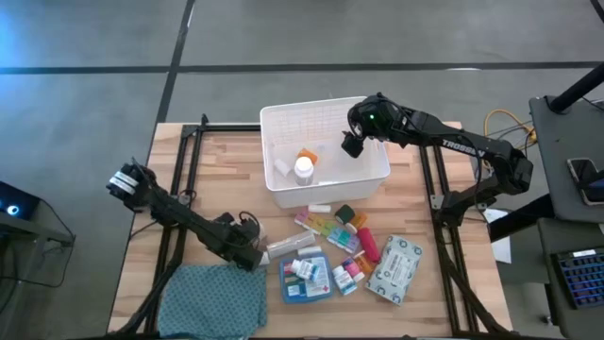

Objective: Pick & place medical supplies in basket/bin
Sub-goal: Put the white bandage into the bin

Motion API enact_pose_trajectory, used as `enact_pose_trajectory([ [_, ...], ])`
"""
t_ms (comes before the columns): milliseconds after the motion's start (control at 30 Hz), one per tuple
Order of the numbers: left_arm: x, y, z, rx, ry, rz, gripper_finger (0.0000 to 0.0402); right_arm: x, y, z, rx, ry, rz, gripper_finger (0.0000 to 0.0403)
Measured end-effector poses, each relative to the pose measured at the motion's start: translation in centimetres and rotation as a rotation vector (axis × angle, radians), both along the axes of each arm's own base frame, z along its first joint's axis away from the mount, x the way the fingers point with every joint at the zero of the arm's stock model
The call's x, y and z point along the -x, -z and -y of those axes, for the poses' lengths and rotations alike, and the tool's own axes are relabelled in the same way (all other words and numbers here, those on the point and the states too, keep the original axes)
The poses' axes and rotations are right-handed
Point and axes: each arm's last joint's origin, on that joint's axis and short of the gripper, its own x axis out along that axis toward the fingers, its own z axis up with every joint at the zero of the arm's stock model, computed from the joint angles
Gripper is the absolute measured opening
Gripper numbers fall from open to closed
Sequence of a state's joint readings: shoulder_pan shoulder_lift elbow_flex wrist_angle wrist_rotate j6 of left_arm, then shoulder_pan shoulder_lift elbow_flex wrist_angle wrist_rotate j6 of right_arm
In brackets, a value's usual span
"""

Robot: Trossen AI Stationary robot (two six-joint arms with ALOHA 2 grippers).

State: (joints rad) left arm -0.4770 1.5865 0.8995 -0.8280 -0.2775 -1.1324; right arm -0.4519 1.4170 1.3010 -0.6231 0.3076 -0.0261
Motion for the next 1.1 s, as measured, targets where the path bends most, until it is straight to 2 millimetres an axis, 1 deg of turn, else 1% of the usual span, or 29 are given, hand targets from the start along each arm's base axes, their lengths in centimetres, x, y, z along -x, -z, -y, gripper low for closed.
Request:
enact_pose_trajectory([
  [67,0.2,-1.5,-0.3,0.006,-0.007,0.000,0.0090,0.0,0.0,0.0,0.000,0.000,0.000,0.0329],
  [100,0.3,-2.4,-0.5,0.009,-0.008,0.003,0.0071,0.0,0.0,0.0,0.000,0.000,0.000,0.0329],
  [133,0.5,-3.5,-0.6,0.015,-0.004,0.016,0.0070,0.0,0.0,0.0,0.001,-0.001,0.000,0.0329],
  [267,1.0,-9.7,-1.2,0.067,0.029,0.169,0.0070,0.0,0.0,0.0,0.009,-0.011,-0.009,0.0329],
  [367,1.5,-15.0,-2.4,0.084,0.018,0.375,0.0070,-0.1,-0.1,0.0,0.017,-0.017,-0.006,0.0329],
  [433,1.8,-18.3,-3.8,0.009,-0.022,0.540,0.0080,-0.1,-0.2,0.1,0.025,-0.018,0.007,0.0329],
  [533,1.5,-22.7,-6.0,-0.172,-0.027,0.790,0.0118,-0.4,-0.5,0.2,0.047,-0.024,0.035,0.0329],
  [600,0.5,-25.1,-8.0,-0.296,0.035,0.913,0.0134,-0.5,-0.7,0.3,0.070,-0.032,0.059,0.0329],
  [667,-0.8,-26.6,-10.4,-0.387,0.097,1.015,0.0139,-0.7,-0.9,0.3,0.087,-0.037,0.079,0.0329],
  [733,-2.1,-27.1,-13.1,-0.428,0.153,1.077,0.0140,-0.7,-1.2,0.4,0.095,-0.036,0.094,0.0329],
  [800,-3.3,-26.6,-16.1,-0.453,0.151,1.075,0.0141,-0.7,-1.6,0.3,0.099,-0.033,0.107,0.0329],
  [867,-4.4,-25.2,-18.8,-0.456,0.111,1.011,0.0142,-0.4,-2.0,0.1,0.107,-0.032,0.120,0.0329],
  [933,-5.4,-23.6,-20.9,-0.458,0.064,0.941,0.0145,-0.1,-2.5,-0.1,0.114,-0.023,0.132,0.0329],
  [1000,-6.5,-22.1,-21.9,-0.433,0.036,0.890,0.0149,0.4,-3.0,-0.4,0.118,0.002,0.144,0.0329],
  [1100,-7.7,-20.8,-22.2,-0.407,0.027,0.864,0.0161,1.5,-3.7,-0.9,0.122,0.039,0.152,0.0329],
])
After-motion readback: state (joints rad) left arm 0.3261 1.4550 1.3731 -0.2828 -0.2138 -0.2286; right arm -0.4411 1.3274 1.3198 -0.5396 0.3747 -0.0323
